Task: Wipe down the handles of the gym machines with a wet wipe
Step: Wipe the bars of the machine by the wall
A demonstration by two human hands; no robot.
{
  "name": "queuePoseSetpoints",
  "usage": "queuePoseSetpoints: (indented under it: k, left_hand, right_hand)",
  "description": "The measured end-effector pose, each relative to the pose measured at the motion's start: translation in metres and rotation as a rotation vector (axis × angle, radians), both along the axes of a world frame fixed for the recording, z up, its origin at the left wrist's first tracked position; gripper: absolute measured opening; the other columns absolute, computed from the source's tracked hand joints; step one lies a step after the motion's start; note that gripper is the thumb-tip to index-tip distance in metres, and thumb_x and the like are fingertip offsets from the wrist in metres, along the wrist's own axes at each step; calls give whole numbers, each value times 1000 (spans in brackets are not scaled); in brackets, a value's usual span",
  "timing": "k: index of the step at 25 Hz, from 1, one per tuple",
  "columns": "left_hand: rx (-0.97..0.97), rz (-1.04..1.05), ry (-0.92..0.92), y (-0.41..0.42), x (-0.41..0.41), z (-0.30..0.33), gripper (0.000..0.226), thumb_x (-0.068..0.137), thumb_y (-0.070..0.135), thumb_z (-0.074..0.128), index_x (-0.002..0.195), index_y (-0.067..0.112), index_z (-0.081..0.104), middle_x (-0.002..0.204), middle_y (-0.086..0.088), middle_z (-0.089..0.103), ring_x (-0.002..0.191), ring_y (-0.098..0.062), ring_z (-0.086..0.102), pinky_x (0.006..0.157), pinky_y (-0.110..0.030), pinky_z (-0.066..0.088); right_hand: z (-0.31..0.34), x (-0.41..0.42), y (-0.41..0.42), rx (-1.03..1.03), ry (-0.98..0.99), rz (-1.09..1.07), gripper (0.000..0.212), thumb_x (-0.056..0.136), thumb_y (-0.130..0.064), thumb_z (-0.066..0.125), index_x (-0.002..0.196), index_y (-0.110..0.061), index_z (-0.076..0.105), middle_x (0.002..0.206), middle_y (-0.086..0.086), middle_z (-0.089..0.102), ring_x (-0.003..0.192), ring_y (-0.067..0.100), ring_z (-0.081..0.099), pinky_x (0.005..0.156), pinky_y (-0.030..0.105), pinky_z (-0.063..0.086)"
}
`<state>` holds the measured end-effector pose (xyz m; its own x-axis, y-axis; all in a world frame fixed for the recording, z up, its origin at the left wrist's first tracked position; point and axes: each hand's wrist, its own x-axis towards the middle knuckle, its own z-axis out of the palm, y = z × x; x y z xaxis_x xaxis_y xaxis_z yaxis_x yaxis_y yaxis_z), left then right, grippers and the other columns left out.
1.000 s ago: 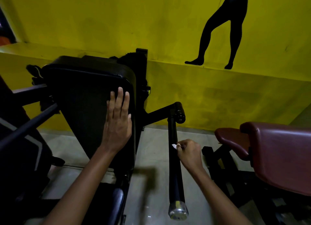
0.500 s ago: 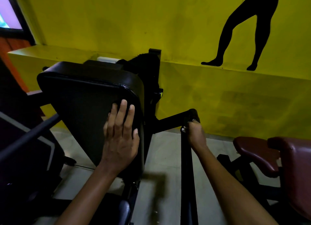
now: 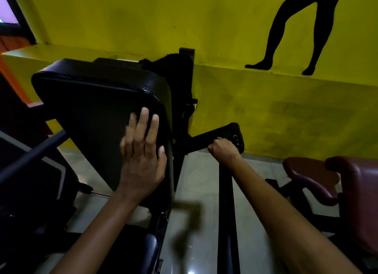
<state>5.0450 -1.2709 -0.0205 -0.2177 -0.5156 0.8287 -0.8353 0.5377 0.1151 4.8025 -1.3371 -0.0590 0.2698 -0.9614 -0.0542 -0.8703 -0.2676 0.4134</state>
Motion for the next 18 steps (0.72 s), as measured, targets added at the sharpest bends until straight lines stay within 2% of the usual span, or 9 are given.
queuePoseSetpoints:
  k: [3,7,12,15,18]
  left_hand:
    - [13,0,8,2,0,1,81,84,14,56,148,16,6,155,-9,2,147,-22,-2,114,-46,21]
    - [12,6,-15,3,1,2,79,85,16,55,148,14,7,155,-9,2,146,-30,7,113,-47,25]
    - [21,2,-34,5,5,4,79,87,19,53,149,15,5,156,-7,1,145,-28,7,110,-46,26]
    - [25,-10,-34,5,6,5,79,87,20,52,149,15,5,155,-9,4,147,-24,2,114,-43,20]
    - [36,-17,-9,5,5,4,79,86,18,52,150,16,5,156,-9,5,147,-19,-4,117,-40,10]
  right_hand:
    - [4,8,13,10,18,5,29,94,-1,39,114,-3,58,112,17,60,106,32,54,79,37,47]
    - [8,27,25,69,24,0,33,95,2,38,124,-5,52,116,17,56,106,34,56,79,37,47]
    - [5,40,44,130,101,-34,29,89,7,45,114,-3,56,113,16,58,102,33,58,69,35,43]
    - [14,44,55,126,58,-48,28,89,8,46,113,-4,56,111,15,59,100,33,60,69,34,45]
    - [20,37,67,116,100,-5,26,89,8,43,110,-2,56,108,16,60,99,33,59,70,35,45]
